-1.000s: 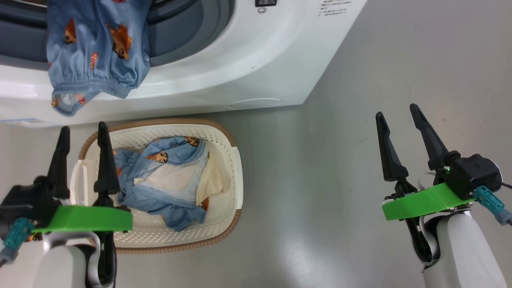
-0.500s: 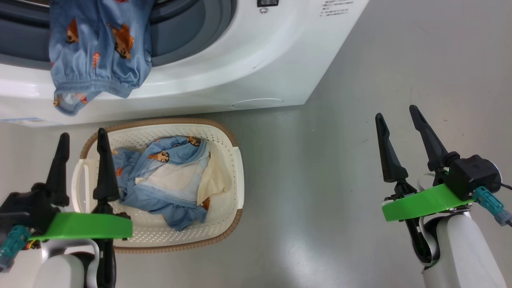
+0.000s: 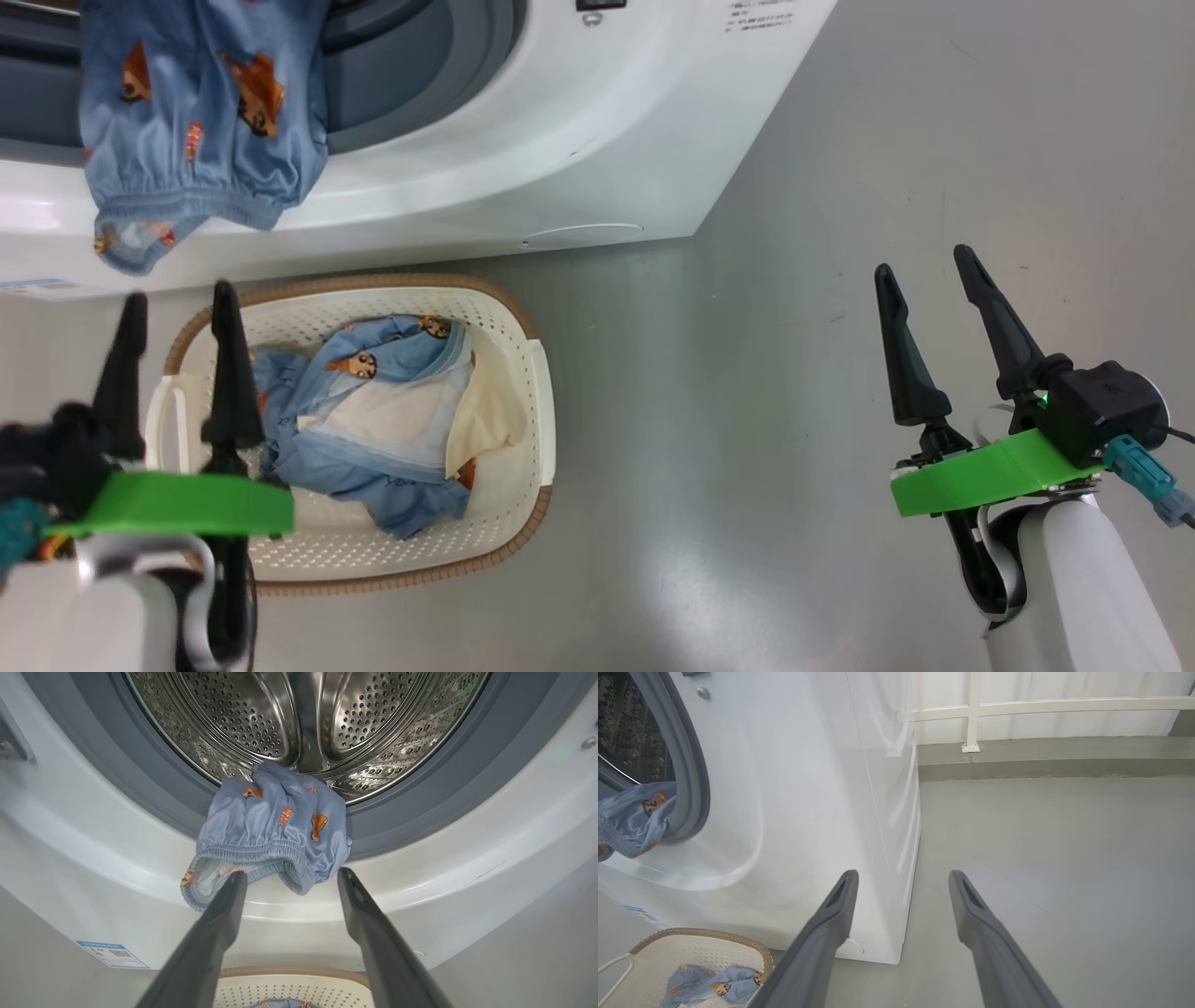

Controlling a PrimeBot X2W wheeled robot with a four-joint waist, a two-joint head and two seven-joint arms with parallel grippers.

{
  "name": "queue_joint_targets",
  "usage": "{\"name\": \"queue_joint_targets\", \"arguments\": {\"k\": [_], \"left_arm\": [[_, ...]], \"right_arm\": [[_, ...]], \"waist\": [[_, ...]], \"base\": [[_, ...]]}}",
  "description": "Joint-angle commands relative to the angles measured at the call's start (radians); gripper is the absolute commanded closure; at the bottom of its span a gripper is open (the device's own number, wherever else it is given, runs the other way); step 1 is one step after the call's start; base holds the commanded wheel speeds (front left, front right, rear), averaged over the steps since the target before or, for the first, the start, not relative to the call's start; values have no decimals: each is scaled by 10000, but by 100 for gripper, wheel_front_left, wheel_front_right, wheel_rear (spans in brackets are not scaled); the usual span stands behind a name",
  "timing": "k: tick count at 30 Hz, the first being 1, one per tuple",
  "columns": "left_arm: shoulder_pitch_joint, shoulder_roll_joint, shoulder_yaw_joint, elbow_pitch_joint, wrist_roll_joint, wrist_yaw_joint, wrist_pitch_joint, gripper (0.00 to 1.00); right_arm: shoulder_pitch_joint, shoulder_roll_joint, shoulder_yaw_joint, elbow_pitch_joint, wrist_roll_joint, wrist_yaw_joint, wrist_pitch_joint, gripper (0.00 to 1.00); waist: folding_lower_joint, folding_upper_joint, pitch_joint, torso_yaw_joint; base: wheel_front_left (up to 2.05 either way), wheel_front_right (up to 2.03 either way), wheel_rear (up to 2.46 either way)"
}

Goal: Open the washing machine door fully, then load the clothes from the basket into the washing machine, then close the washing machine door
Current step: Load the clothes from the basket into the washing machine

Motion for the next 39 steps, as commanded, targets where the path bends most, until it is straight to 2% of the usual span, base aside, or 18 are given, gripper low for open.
{"name": "queue_joint_targets", "arguments": {"k": [1,5,8,13,18,24,31,39], "left_arm": [[-499,404,354,-170,-29,52,134,0],[-1106,561,286,93,42,84,512,0],[-1828,691,229,552,-47,89,1181,0],[-3127,1125,22,1456,188,169,2351,0],[-4369,1207,-213,2666,253,178,3086,0],[-5307,1363,-506,4396,519,251,3594,0],[-6109,1666,-704,6013,939,498,3640,0],[-6756,1717,-960,7368,1055,429,3602,0]], "right_arm": [[251,66,263,-224,104,16,-48,0],[260,66,300,-182,141,16,-48,0],[257,66,339,-142,193,16,-48,0],[315,66,413,-131,265,16,-48,0],[403,66,454,-128,346,16,-48,0],[523,66,484,-146,453,16,-48,0],[619,66,480,-162,495,16,-48,0],[652,66,520,-146,531,16,-48,0]], "waist": [[0,0,20,-26],[0,0,1,-73],[0,0,-52,-151],[0,0,-168,-314],[0,0,-240,-508],[0,0,-300,-747],[0,0,-329,-900],[0,0,-349,-940]], "base": [[0,0,0],[0,0,0],[0,0,0],[0,0,0],[0,0,0],[0,0,0],[0,0,0],[0,0,0]]}}
